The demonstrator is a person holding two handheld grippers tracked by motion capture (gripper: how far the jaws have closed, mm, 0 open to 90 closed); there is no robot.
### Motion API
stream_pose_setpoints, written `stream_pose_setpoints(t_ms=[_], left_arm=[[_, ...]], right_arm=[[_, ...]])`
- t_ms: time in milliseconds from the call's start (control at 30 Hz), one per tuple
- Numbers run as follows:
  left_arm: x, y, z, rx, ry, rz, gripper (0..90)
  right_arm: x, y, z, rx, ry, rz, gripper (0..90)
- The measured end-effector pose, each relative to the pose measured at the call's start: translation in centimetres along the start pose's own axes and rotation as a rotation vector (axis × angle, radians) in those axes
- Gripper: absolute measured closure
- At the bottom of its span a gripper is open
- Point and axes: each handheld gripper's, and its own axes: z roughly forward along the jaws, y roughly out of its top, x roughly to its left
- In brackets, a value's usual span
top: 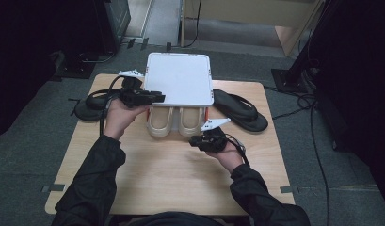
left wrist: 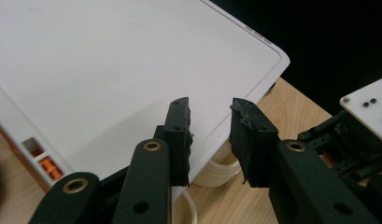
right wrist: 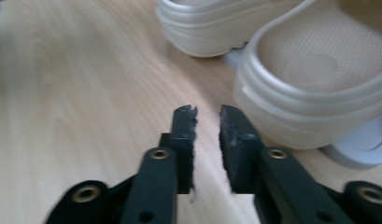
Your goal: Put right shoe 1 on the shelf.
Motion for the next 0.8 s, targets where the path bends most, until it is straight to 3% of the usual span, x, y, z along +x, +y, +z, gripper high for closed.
stream_pose_setpoints(t_ms=[133, 433, 800], left_arm=[[-0.1, -0.3, -1.3, -0.013, 0.024, -0.014, 65.3], [0.9, -1.8, -4.8, -0.040, 0.080, -0.069, 59.9], [1.7, -3.4, -7.5, -0.060, 0.139, -0.101, 55.8]], right_arm=[[0.5, -0.3, -0.9, -0.019, 0.033, 0.019, 63.7], [0.8, -1.1, -1.0, -0.018, 0.073, 0.018, 55.2], [0.5, -1.1, -0.3, -0.026, 0.070, -0.014, 54.4]])
